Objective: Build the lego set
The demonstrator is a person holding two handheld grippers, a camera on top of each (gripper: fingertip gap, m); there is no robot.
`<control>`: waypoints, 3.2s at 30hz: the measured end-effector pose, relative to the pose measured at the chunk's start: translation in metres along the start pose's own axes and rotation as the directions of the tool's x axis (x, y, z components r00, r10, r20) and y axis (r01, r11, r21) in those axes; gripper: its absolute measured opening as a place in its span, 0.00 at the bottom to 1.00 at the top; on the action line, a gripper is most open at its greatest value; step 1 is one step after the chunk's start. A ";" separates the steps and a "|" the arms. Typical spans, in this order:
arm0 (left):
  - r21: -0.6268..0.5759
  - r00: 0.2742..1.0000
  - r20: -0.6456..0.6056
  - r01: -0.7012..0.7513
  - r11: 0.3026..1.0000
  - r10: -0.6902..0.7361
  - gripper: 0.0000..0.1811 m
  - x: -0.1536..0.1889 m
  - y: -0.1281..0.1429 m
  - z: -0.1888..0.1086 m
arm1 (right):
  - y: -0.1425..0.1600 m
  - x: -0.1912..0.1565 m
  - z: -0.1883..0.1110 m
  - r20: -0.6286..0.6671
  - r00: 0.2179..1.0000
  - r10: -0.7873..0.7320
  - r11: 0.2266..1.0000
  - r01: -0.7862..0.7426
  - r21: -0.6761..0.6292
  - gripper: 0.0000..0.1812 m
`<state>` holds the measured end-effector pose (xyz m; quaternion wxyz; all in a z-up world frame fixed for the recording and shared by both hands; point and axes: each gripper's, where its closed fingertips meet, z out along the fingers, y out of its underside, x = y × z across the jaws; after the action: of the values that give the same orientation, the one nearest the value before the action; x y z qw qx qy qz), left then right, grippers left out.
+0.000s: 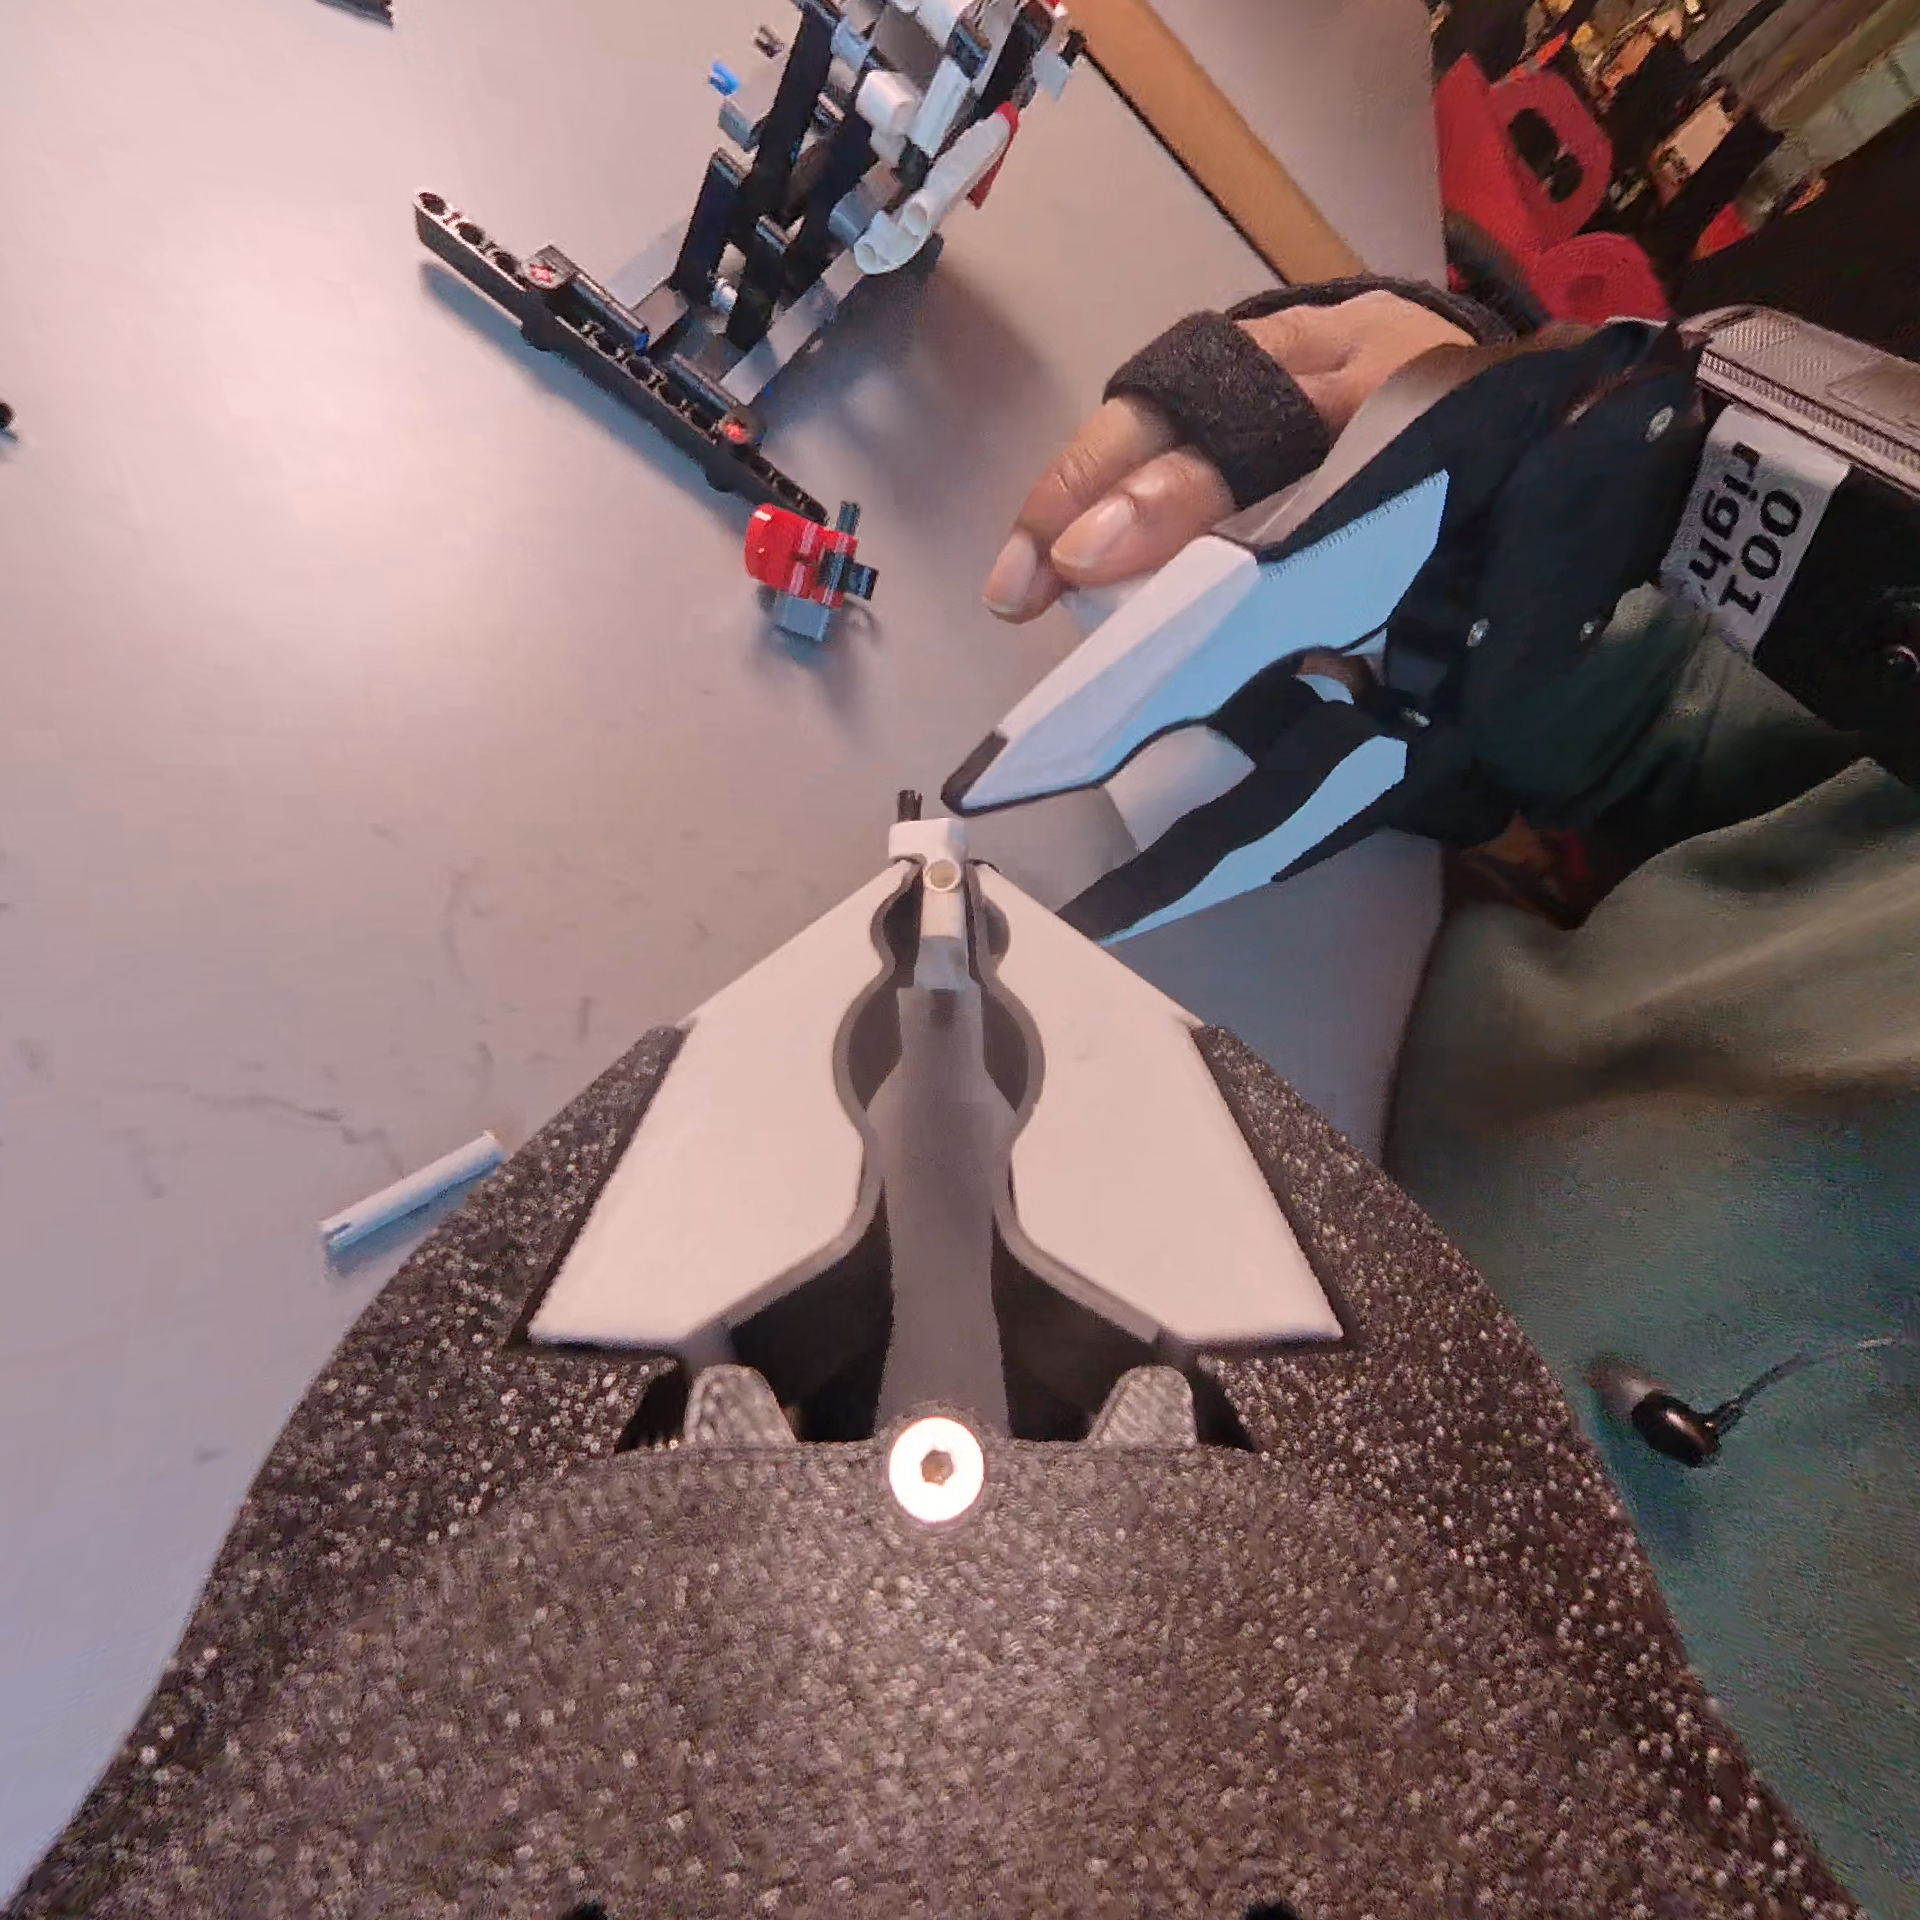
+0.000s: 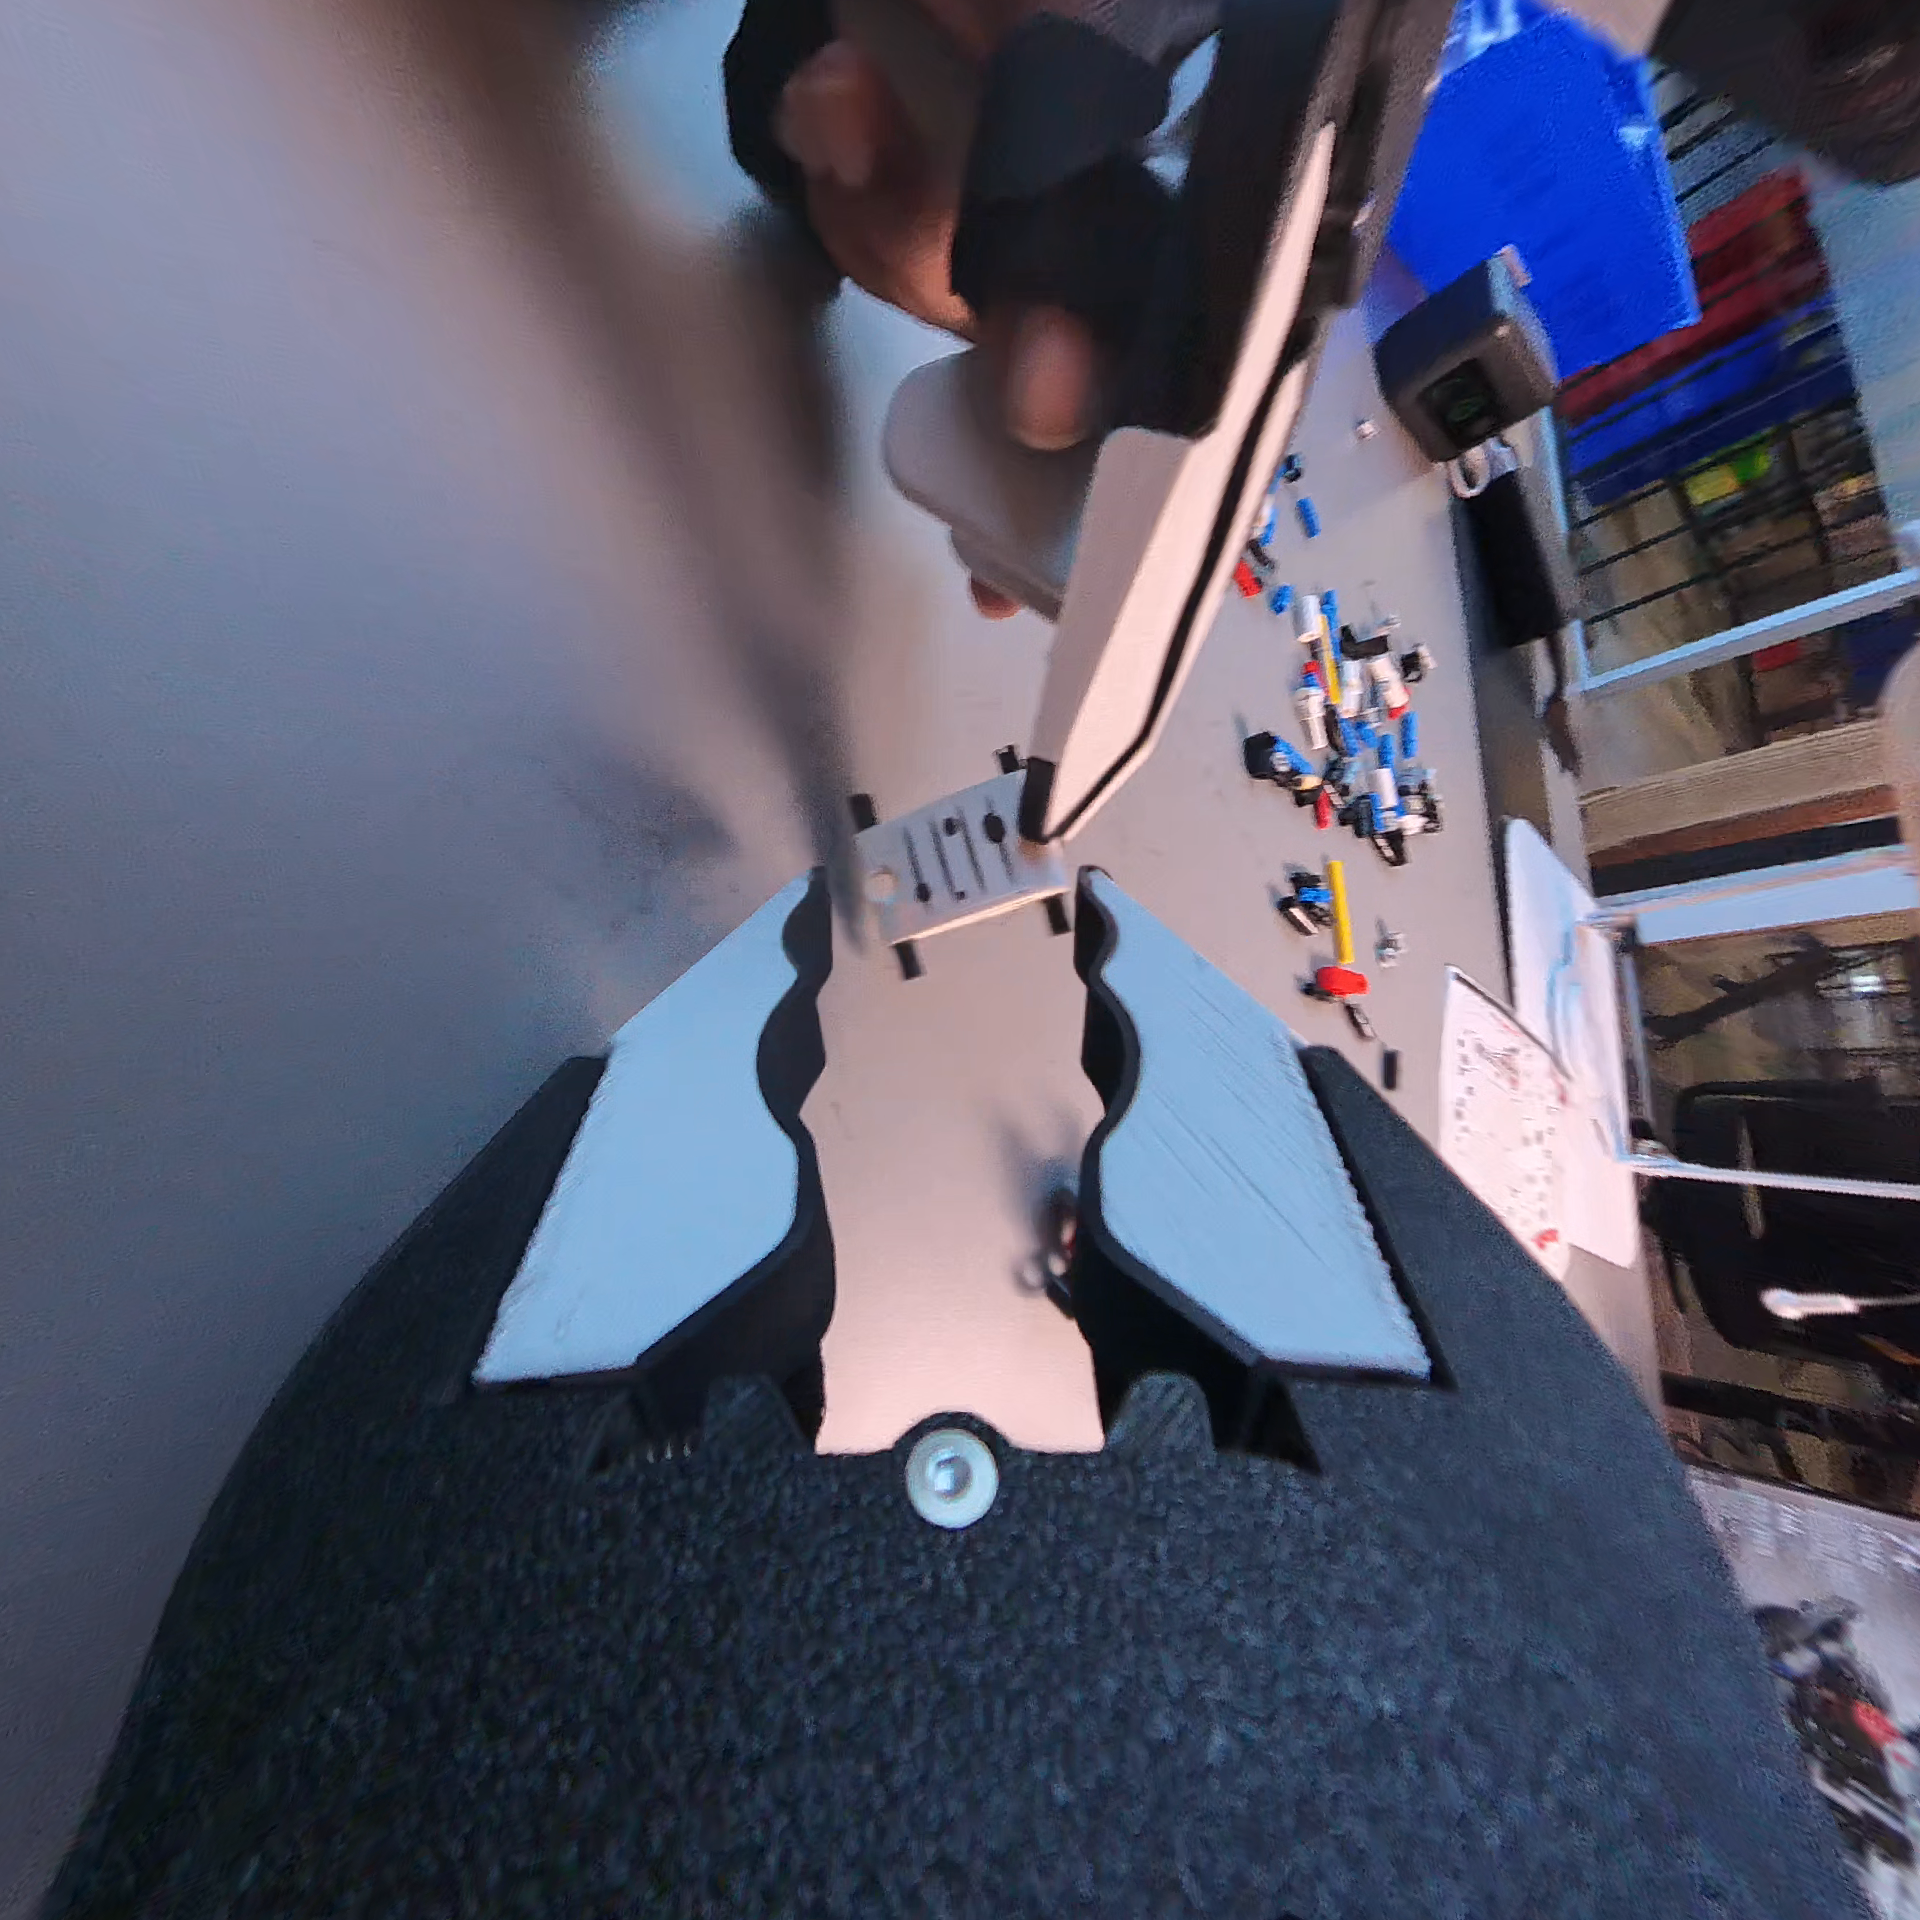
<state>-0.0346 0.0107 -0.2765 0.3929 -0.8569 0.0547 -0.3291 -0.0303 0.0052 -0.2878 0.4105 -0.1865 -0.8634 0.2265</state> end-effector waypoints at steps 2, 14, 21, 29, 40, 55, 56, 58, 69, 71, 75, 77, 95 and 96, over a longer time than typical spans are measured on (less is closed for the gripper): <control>0.005 0.999 0.006 -0.037 0.999 0.037 0.04 0.000 -0.001 -0.003 | 0.004 -0.007 0.004 0.037 0.998 0.042 0.999 -0.041 -0.006 0.28; 0.007 0.817 -0.006 -0.576 0.817 0.576 0.03 0.038 0.008 -0.008 | -0.012 -0.006 -0.005 0.174 0.939 0.298 0.935 -0.323 0.143 0.09; -0.168 0.789 0.109 -0.585 0.794 0.605 0.11 0.003 0.025 -0.002 | 0.016 -0.001 0.000 0.003 0.998 0.062 0.995 -0.061 -0.079 0.08; -0.206 0.850 0.044 -0.506 0.838 0.524 0.21 0.010 0.038 0.011 | -0.001 -0.023 -0.007 0.199 0.944 0.263 0.964 -0.263 -0.026 0.26; -0.224 0.816 0.243 -0.479 0.849 0.524 0.17 -0.029 0.021 -0.004 | 0.018 -0.026 -0.002 0.317 0.835 0.450 0.891 -0.444 -0.093 0.32; -0.174 0.886 0.047 -0.447 0.877 0.461 0.31 0.010 0.033 0.012 | 0.020 -0.012 -0.027 0.310 0.827 0.469 0.877 -0.477 -0.052 0.20; -0.195 0.882 0.055 -0.451 0.871 0.469 0.31 0.010 0.035 0.016 | 0.027 -0.004 -0.028 0.272 0.832 0.483 0.872 -0.487 -0.059 0.20; -0.238 0.857 0.093 -0.475 0.847 0.506 0.27 0.005 0.038 0.020 | 0.037 0.011 -0.030 0.204 0.835 0.511 0.858 -0.511 -0.054 0.19; -0.252 0.824 0.108 -0.518 0.817 0.556 0.23 -0.009 0.037 0.009 | 0.089 0.044 -0.026 -0.081 0.865 0.495 0.849 -0.502 -0.165 0.21; -0.248 0.822 0.115 -0.519 0.818 0.557 0.24 -0.011 0.035 0.007 | 0.090 0.041 -0.023 -0.079 0.869 0.489 0.851 -0.495 -0.177 0.22; -0.245 0.826 0.119 -0.513 0.822 0.551 0.24 -0.014 0.035 0.005 | 0.092 0.042 -0.019 -0.100 0.871 0.480 0.850 -0.490 -0.192 0.22; -0.242 0.825 0.116 -0.516 0.821 0.553 0.24 -0.013 0.035 0.005 | 0.094 0.042 -0.017 -0.105 0.868 0.485 0.846 -0.496 -0.198 0.21; -0.246 0.815 0.184 -0.503 0.829 0.550 0.22 -0.020 0.030 0.008 | 0.084 0.035 -0.011 -0.050 0.856 0.515 0.840 -0.516 -0.169 0.13; -0.248 0.816 0.197 -0.495 0.833 0.543 0.22 -0.022 0.030 0.008 | 0.085 0.035 -0.011 -0.050 0.855 0.516 0.840 -0.516 -0.169 0.13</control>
<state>-0.0422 0.0030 -0.3128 0.3901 -0.8772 0.2658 -0.0877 -0.0311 0.0957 -0.3060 0.3176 -0.4478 -0.7972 0.2511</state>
